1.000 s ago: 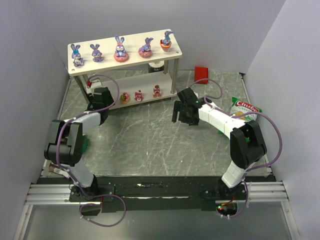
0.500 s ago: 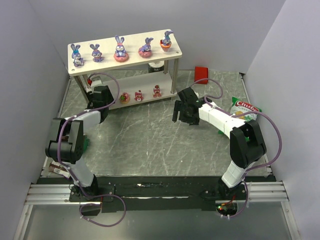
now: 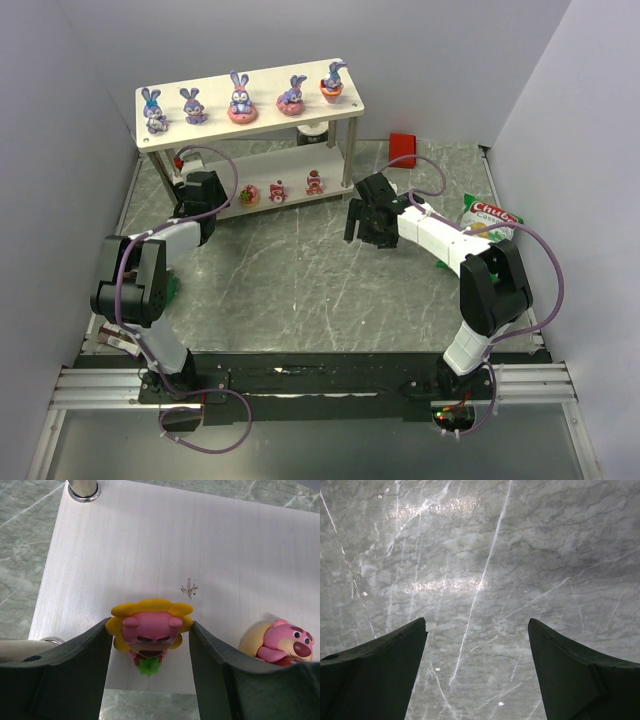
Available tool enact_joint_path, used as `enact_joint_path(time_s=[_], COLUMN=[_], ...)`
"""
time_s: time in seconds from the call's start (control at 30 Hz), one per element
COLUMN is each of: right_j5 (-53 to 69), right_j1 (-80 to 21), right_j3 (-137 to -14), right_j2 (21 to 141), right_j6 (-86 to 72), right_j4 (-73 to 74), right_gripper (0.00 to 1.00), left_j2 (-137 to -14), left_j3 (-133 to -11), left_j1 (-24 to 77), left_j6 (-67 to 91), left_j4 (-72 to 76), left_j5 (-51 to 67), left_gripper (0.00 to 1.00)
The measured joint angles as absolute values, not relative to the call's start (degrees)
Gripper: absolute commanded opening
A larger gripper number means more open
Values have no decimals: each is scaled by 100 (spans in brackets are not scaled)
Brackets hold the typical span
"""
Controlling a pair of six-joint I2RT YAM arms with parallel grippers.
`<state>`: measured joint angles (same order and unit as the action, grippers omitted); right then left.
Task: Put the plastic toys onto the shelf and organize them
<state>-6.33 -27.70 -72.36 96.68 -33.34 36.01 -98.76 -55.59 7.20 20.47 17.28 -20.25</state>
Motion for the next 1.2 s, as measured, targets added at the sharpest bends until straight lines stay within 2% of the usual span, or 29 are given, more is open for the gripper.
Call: enact_joint_path(time_s=[0.6,0.93,1.2], right_j5=[-613,-589,-574], right_j1=[-2770,-2770,-2770], right_j3=[-7236,-7236,-7234], right_j2=[9668,9668,9668], right_j6=[-3336,-3336,-3339], right_j4=[3594,3557,3553], right_gripper=[89,88,88], left_j2=[-9876,-9872,-9769], left_j3=[-5557,-5544,-5422], left_j1=[711,727,777], left_j6=[2062,2062,2067], left_j4=[1778,1824,1855], left_j5=[-1883,-1826,-1765], left_gripper=[75,77,90])
